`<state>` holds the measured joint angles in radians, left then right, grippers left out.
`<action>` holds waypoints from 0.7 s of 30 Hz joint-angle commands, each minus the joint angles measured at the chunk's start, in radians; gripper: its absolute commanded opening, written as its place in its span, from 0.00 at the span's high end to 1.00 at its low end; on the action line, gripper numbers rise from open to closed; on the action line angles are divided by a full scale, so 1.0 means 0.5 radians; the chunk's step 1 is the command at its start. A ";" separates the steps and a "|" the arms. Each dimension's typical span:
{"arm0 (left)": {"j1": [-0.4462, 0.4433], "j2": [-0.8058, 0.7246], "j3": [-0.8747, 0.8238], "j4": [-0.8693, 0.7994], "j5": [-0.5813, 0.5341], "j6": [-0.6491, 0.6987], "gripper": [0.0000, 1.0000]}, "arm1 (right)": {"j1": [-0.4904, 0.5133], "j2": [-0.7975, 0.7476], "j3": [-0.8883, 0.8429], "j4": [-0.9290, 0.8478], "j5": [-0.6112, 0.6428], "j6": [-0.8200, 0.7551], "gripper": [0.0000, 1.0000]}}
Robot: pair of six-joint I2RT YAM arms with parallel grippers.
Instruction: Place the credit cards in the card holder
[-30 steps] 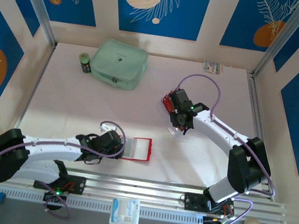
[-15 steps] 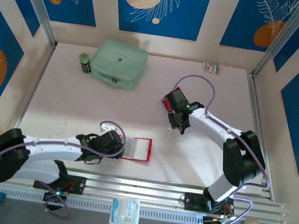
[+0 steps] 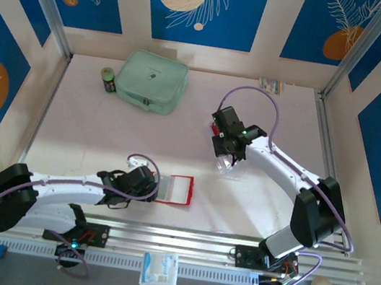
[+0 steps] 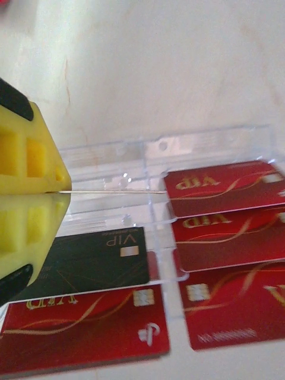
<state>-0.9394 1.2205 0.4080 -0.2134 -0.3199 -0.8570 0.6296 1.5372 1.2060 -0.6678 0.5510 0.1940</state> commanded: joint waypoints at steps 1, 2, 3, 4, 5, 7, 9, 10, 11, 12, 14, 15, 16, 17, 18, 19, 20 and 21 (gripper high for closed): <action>0.018 0.187 -0.141 0.044 0.105 -0.001 0.12 | 0.075 -0.142 0.094 -0.081 -0.083 0.015 1.00; 0.017 0.186 -0.144 0.040 0.106 -0.006 0.13 | 0.105 -0.185 0.095 -0.080 -0.116 0.057 1.00; 0.019 0.183 -0.146 0.040 0.106 -0.010 0.13 | 0.132 -0.225 0.084 -0.072 -0.156 0.108 1.00; 0.017 0.182 -0.149 0.040 0.107 -0.015 0.13 | 0.149 -0.263 0.062 -0.050 -0.198 0.163 1.00; 0.020 0.182 -0.154 0.039 0.106 -0.022 0.13 | 0.167 -0.312 0.013 -0.004 -0.272 0.228 1.00; 0.018 0.176 -0.159 0.033 0.105 -0.028 0.13 | 0.185 -0.414 -0.100 0.108 -0.414 0.393 1.00; 0.018 0.171 -0.161 0.017 0.100 -0.036 0.13 | 0.189 -0.533 -0.291 0.313 -0.622 0.585 1.00; 0.019 0.170 -0.165 0.013 0.099 -0.042 0.13 | 0.189 -0.579 -0.401 0.430 -0.715 0.675 1.00; 0.019 0.165 -0.165 0.007 0.096 -0.047 0.13 | 0.190 -0.634 -0.508 0.568 -0.817 0.769 1.00; 0.020 0.163 -0.166 -0.004 0.095 -0.051 0.13 | 0.202 -0.672 -0.621 0.700 -0.880 0.861 1.00; 0.019 0.151 -0.169 -0.021 0.093 -0.066 0.13 | 0.233 -0.742 -0.821 0.951 -0.951 1.029 1.00; 0.019 0.146 -0.175 -0.024 0.091 -0.074 0.13 | 0.249 -0.765 -0.932 1.094 -0.983 1.112 1.00; 0.018 0.138 -0.181 -0.024 0.093 -0.089 0.13 | 0.268 -0.781 -1.021 1.202 -0.991 1.185 1.00; 0.017 0.128 -0.186 -0.027 0.092 -0.100 0.13 | 0.296 -0.796 -1.106 1.329 -0.995 1.259 1.00; 0.019 0.119 -0.196 -0.029 0.093 -0.113 0.14 | 0.326 -0.798 -1.190 1.445 -0.994 1.318 1.00; 0.018 0.112 -0.199 -0.033 0.093 -0.119 0.14 | 0.355 -0.795 -1.242 1.515 -0.974 1.362 1.00; 0.020 0.106 -0.202 -0.041 0.092 -0.125 0.14 | 0.394 -0.780 -1.293 1.582 -0.949 1.407 1.00; 0.019 0.100 -0.205 -0.046 0.090 -0.124 0.14 | 0.433 -0.766 -1.338 1.665 -0.919 1.445 1.00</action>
<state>-0.9394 1.2098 0.3920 -0.2085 -0.3271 -0.8906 0.8070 1.1614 0.5793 -0.0700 0.1177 0.7765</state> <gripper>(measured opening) 0.865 0.061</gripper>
